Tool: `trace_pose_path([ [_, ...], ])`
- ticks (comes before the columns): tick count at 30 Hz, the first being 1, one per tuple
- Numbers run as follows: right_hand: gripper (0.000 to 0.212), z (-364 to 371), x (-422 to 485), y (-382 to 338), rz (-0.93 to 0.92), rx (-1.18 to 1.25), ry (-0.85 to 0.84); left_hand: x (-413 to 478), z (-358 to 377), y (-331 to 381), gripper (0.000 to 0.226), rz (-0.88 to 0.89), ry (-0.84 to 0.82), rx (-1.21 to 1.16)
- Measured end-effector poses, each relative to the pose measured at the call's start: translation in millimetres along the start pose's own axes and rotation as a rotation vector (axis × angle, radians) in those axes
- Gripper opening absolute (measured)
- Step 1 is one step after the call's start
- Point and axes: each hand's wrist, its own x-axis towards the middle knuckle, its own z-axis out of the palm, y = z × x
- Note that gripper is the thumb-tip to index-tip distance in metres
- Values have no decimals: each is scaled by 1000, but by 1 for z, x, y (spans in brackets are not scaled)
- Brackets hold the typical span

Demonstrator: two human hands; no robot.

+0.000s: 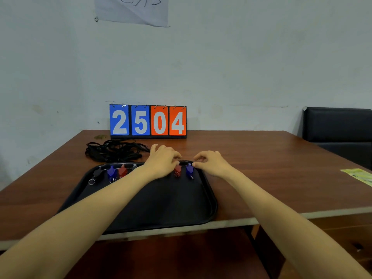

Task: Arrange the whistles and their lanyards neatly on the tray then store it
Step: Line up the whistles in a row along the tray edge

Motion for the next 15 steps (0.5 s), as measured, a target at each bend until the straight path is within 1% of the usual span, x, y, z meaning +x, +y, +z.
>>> trace_pose_path([
  [2,31,-7,-7,-13,-37,32,20,-9,-13,-8,33,-20,29,-31],
  [6,27,-15,-19,-48,-168,62,67,-33,-44,-27,34,-70,66,-176],
  [9,23,-11,-20,-76,-243,85,87,-50,-67,-48,32,-117,77,-189],
  [12,23,0,-18,-104,-321,73,53,-68,-83,-71,30,-173,85,-191],
  [15,26,15,-11,-128,-343,74,6,-84,-92,-95,30,-209,88,-206],
])
